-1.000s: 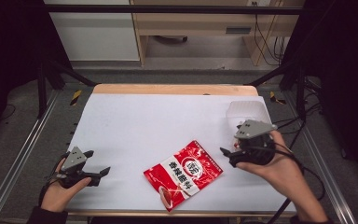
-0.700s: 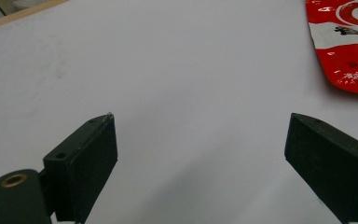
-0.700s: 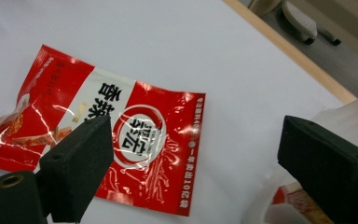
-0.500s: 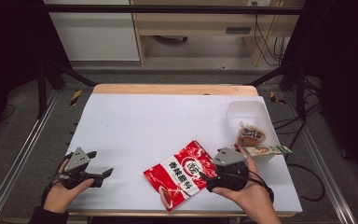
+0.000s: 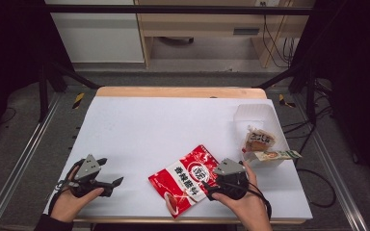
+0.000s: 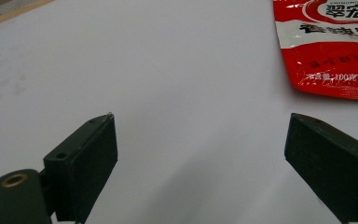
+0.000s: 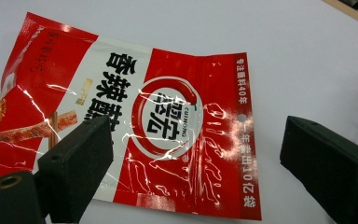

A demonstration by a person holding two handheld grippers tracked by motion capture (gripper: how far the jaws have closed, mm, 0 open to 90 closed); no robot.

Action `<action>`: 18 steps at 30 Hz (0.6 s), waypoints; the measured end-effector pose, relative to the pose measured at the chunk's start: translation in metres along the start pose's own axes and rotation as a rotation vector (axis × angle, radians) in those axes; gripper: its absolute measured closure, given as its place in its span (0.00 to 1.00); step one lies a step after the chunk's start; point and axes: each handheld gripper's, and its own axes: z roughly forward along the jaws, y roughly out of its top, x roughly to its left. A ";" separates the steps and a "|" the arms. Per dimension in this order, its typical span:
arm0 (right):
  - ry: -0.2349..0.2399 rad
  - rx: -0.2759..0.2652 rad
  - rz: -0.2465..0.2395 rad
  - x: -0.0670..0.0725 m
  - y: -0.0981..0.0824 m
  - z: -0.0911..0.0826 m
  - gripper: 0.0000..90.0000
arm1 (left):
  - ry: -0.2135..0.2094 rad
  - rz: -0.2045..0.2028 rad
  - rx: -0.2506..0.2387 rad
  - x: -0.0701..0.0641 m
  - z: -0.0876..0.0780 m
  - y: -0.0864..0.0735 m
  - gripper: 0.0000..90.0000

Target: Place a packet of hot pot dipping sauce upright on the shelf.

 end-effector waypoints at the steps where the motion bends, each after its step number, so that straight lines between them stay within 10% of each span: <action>1: 0.005 0.000 0.013 0.000 -0.002 0.001 0.11 | -0.002 0.001 0.001 -0.001 0.001 0.000 0.10; 18: -0.018 0.089 0.175 -0.015 -0.033 0.022 0.15 | -0.030 0.054 0.025 -0.016 0.011 0.008 0.11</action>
